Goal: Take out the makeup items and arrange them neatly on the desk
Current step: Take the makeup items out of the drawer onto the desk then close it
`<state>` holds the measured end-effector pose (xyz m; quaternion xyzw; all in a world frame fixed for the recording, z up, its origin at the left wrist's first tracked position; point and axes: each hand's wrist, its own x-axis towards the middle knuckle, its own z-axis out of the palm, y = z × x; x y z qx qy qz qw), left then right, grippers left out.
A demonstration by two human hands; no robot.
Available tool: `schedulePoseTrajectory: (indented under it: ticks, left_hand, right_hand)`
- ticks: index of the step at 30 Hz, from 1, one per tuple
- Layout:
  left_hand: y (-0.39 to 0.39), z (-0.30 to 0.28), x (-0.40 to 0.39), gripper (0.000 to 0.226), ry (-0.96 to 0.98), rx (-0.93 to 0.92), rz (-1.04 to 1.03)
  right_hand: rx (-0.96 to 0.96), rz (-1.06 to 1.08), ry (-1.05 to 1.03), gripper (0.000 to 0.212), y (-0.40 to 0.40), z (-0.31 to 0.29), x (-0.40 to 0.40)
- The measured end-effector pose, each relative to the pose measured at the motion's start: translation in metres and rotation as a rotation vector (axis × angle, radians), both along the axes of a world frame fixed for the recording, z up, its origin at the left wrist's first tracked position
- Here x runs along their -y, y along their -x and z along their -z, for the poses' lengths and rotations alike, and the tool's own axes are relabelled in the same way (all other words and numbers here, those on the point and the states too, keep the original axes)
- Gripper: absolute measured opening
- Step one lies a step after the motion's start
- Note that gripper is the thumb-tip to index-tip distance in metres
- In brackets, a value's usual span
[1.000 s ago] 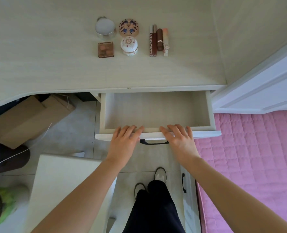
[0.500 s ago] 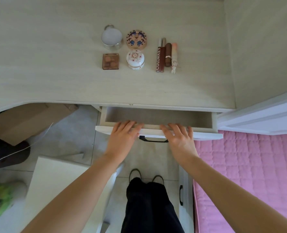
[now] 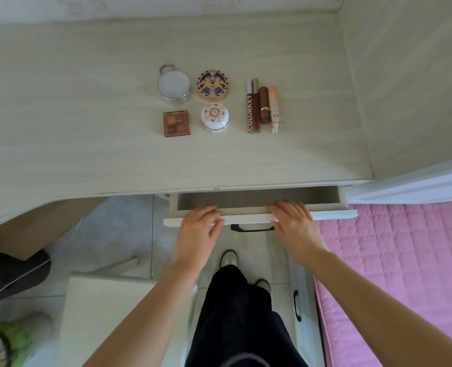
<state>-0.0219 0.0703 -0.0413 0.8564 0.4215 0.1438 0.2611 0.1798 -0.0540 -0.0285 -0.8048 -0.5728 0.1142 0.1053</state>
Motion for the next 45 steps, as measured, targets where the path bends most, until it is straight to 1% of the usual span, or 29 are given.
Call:
schedulePoseTrajectory:
  ticks: [2,5,7,8,10,11,12,13,14,15,16,17,18,20,22,27,31,34,39,42,45]
  left_hand:
    - [0.006,-0.006,-0.002,0.012,0.044,0.026,-0.085]
    - [0.01,-0.018,-0.001,0.012,0.127,0.136,-0.233]
    - [0.007,-0.027,0.006,0.009,0.245,0.229,-0.33]
    - [0.005,-0.03,0.011,0.004,0.354,0.236,-0.394]
    - [0.001,-0.033,0.017,0.019,0.644,0.144,-0.545]
    - [-0.001,-0.033,0.018,0.026,0.834,0.128,-0.638]
    - [-0.004,-0.032,0.018,0.031,1.043,0.174,-0.747]
    - [-0.006,-0.032,0.018,0.034,1.238,0.27,-0.85]
    - [-0.008,-0.032,0.017,0.036,1.384,0.387,-0.935]
    - [-0.011,-0.032,0.015,0.037,1.474,0.505,-1.006]
    - [-0.013,-0.032,0.013,0.037,1.524,0.62,-1.069]
    - [-0.015,-0.032,0.011,0.037,1.55,0.722,-1.118]
    - [-0.017,-0.032,0.009,0.035,1.567,0.799,-1.151]
    - [-0.02,-0.032,0.006,0.029,1.604,0.871,-1.191]
    - [-0.02,-0.033,0.002,0.023,1.645,0.904,-1.206]
    - [-0.026,-0.026,-0.012,0.017,1.662,0.954,-1.173]
    - [-0.034,-0.018,-0.026,0.009,1.63,0.932,-1.066]
    - [-0.037,-0.016,-0.037,0.022,1.618,0.94,-0.997]
    - [-0.033,-0.014,-0.044,0.03,1.642,0.932,-1.025]
    - [-0.032,-0.012,-0.043,0.033,1.646,0.926,-1.022]
    - [-0.032,-0.009,-0.038,0.047,1.607,0.88,-1.038]
  right_hand:
    - [-0.111,0.043,-0.021,0.026,0.0,-0.009,0.001]
    - [-0.159,0.074,-0.087,0.016,0.005,-0.021,0.008]
    - [-0.234,0.12,-0.066,0.013,0.012,-0.025,0.011]
    - [-0.293,0.184,-0.048,0.012,0.015,-0.026,0.011]
    - [-0.445,0.419,-0.03,0.013,0.018,-0.025,0.008]
    - [-0.544,0.581,-0.009,0.014,0.018,-0.023,0.006]
    - [-0.637,0.746,0.02,0.015,0.016,-0.021,0.003]
    - [-0.746,0.907,0.046,0.015,0.014,-0.017,0.001]
    - [-0.897,1.076,0.05,0.014,0.011,-0.013,0.0]
    - [-1.093,1.245,0.032,0.013,0.008,-0.01,0.0]
    - [-1.296,1.391,-0.001,0.008,0.006,-0.008,0.0]
    - [-1.451,1.492,-0.037,0.006,0.003,-0.008,0.0]
    - [-1.551,1.535,-0.064,0.008,-0.001,-0.008,0.0]
    - [-1.66,1.538,-0.113,0.01,-0.01,-0.006,-0.003]
    - [-1.711,1.51,-0.151,0.013,-0.018,-0.004,-0.007]
    - [-1.684,1.465,-0.147,0.026,-0.026,-0.005,-0.023]
    - [-1.668,1.486,-0.186,0.026,-0.036,-0.005,-0.04]
    - [-1.682,1.477,-0.214,0.043,-0.043,-0.003,-0.047]
    - [-1.697,1.456,-0.168,0.03,-0.049,0.004,-0.049]
    - [-1.714,1.452,-0.154,0.028,-0.051,0.006,-0.048]
    - [-1.649,1.414,-0.09,0.019,-0.051,0.006,-0.046]
